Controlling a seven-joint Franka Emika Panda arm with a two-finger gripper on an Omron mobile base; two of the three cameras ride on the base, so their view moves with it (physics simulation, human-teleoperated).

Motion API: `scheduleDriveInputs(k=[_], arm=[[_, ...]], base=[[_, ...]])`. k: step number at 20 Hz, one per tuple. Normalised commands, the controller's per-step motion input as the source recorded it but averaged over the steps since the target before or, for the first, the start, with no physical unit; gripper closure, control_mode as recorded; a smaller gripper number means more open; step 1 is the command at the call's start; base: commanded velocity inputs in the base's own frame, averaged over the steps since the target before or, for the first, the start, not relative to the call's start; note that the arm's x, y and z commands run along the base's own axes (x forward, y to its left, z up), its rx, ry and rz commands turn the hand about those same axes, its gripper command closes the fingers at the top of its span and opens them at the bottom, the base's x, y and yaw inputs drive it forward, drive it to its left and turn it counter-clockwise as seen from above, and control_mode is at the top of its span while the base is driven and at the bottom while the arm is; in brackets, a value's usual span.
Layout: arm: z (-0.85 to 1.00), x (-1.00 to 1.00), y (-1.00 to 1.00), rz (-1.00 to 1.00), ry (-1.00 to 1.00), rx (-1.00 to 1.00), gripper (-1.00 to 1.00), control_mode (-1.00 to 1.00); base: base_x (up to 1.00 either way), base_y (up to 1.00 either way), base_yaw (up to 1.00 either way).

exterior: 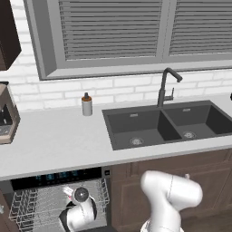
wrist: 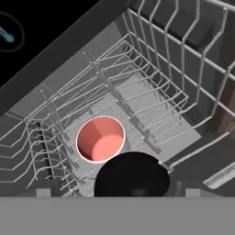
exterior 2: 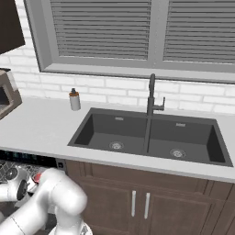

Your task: Pick up the cup and bowl from the counter, place them in the dishwasher, and close the dishwasher door.

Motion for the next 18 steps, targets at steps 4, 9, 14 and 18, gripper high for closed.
scheduleDriveInputs(k=[4, 9, 14, 18], arm=[[0.37, -1.00, 0.03, 0.00, 0.00, 0.00, -1.00, -1.00], [0.91, -1.00, -0.05, 0.01, 0.08, 0.00, -1.00, -1.00], [0.88, -1.00, -0.19, 0.06, 0.22, 0.00, -1.00, -1.00], [0.41, -1.00, -0.12, 0.10, 0.14, 0.00, -1.00, -1.00]], base=[[0.00, 0.00, 0.00], [0.00, 0.00, 0.00], [0.00, 0.00, 0.00], [0.00, 0.00, 0.00]])
